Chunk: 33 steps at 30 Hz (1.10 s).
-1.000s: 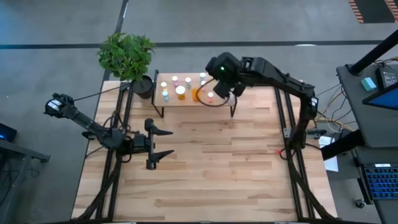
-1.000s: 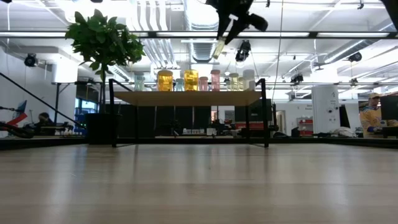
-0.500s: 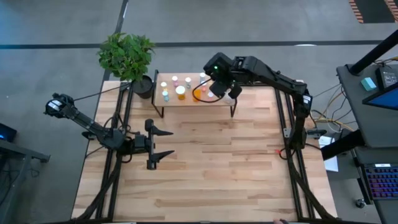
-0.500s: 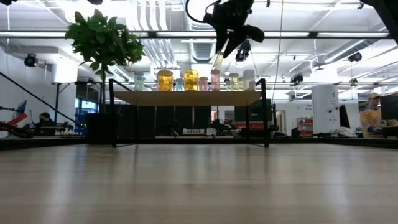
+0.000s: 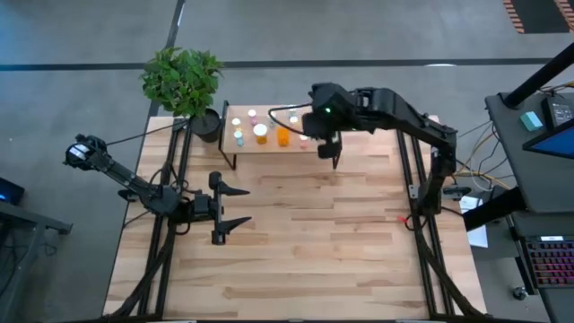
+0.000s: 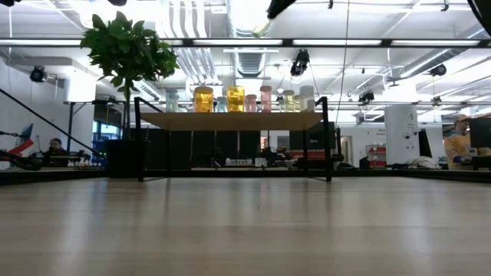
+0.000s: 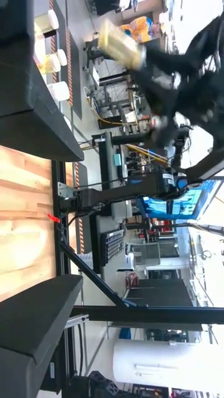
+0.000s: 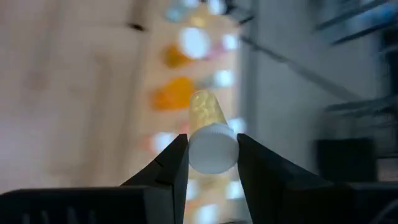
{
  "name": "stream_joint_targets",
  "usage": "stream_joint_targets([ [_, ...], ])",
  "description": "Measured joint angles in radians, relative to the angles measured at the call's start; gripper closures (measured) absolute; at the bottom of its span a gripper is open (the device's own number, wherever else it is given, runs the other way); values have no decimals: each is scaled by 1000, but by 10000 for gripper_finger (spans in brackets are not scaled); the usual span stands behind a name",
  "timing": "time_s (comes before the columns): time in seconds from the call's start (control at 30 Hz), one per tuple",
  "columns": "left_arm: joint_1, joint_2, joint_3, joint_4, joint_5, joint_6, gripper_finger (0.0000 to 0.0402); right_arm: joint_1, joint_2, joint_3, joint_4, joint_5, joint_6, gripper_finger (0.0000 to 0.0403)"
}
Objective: Pick and place medicine bottles onto shelf by color
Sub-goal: Put the yellow pill bottle on the shelf
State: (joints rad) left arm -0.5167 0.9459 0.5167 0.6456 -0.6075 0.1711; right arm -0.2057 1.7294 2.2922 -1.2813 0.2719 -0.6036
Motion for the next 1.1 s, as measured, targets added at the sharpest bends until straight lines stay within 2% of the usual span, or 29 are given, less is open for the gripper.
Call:
stream_joint_targets([
  [0.1,0,0,0,0,0,0,107,23,-3,20,-124,-89,169,296],
  [0.2,0,0,0,0,0,0,107,38,7,7,-235,-97,340,296],
  [0.27,0,0,0,0,0,0,107,48,22,-17,-297,-96,393,296],
  [0.37,0,0,0,0,1,0,107,54,41,-57,-284,-98,451,296],
  [0.63,0,0,0,0,2,0,107,39,102,-81,-289,-14,428,296],
  [0.97,0,0,0,-1,2,-1,107,21,154,-85,-285,-6,356,296],
  [1.1,0,0,-1,0,2,-2,107,7,173,-85,-286,35,332,296],
])
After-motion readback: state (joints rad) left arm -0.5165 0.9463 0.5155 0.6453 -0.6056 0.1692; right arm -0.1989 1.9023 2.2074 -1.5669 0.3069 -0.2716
